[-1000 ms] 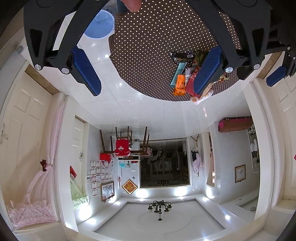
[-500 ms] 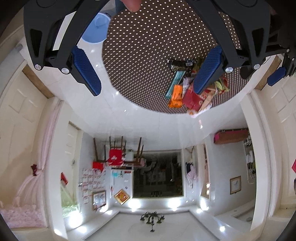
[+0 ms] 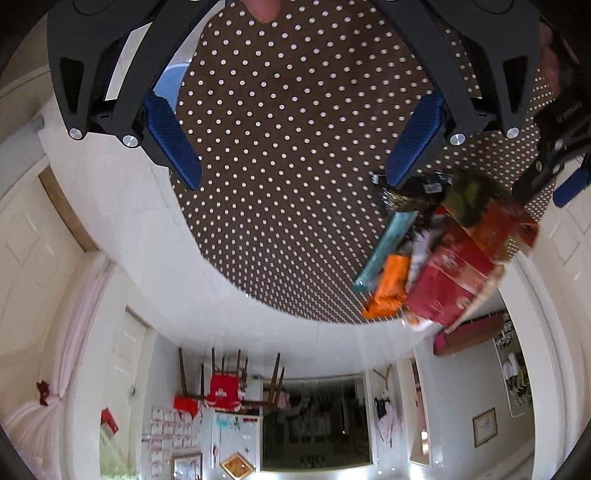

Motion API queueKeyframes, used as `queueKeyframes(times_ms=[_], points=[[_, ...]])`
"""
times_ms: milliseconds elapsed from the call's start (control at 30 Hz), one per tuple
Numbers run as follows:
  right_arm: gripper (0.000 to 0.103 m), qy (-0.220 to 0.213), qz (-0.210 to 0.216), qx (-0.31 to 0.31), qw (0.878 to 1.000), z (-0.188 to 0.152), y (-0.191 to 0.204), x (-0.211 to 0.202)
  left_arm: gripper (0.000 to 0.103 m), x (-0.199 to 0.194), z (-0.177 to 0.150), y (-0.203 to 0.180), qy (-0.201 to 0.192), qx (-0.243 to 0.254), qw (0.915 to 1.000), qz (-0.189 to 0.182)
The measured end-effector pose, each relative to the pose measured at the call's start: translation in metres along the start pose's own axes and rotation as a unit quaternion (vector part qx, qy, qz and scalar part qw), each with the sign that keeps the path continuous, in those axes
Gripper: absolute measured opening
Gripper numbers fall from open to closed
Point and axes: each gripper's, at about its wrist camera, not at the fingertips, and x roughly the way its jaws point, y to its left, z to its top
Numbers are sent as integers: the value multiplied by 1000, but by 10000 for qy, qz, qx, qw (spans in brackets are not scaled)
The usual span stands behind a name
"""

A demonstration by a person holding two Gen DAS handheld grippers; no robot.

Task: Collect trash
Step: 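Grasp the black seaweed wrapper with the right tool while the left tool grasps the red basket, then lift the black wrapper with the right tool while the left tool holds the basket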

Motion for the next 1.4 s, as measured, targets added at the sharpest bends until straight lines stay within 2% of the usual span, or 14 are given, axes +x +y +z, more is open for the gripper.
queueKeyframes(times_ms=[167, 267, 367, 467, 600, 633, 667, 733, 767, 800, 900, 1167, 1400], points=[[98, 156, 113, -40, 9998, 1, 0, 18, 99, 33, 8, 2, 253, -222, 9993, 158], [98, 212, 299, -195, 9991, 5, 8, 29, 98, 43, 12, 4, 259, -244, 9993, 138], [98, 365, 629, -426, 9964, 10, 23, 46, 65, 45, 14, 8, 215, -311, 9989, -261], [98, 563, 996, -685, 9911, 14, 40, 67, 57, 42, 12, 7, 160, -188, 9987, -456], [96, 834, 1476, -1150, 9788, 15, 67, 93, 55, 37, 8, 13, 110, -196, 9981, -580], [93, 885, 1539, -1224, 9765, 15, 71, 99, 55, 34, 6, 15, 91, -210, 9980, -591], [79, 931, 1608, -1305, 9739, 15, 77, 104, 55, 34, 5, 18, 73, -216, 9980, -581], [62, 871, 1671, -1467, 9711, 14, 84, 105, 55, 30, 3, 22, 31, -217, 9983, -544], [43, 847, 1707, -1503, 9701, 13, 86, 104, 55, 27, 1, 24, 18, -236, 9982, -546], [36, 864, 1737, -1495, 9695, 13, 87, 103, 55, 24, 0, 26, 12, -255, 9982, -551], [30, 884, 1795, -1479, 9685, 5, 85, 93, 55, 13, -6, 29, -40, -291, 9981, -546], [26, 807, 1906, -1106, 9721, -22, 61, 55, 55, -16, -13, 24, -213, -240, 9976, -611], [25, 649, 1973, -674, 9759, -31, 28, 31, 55, -37, -8, 8, -390, -92, 9961, -786]])
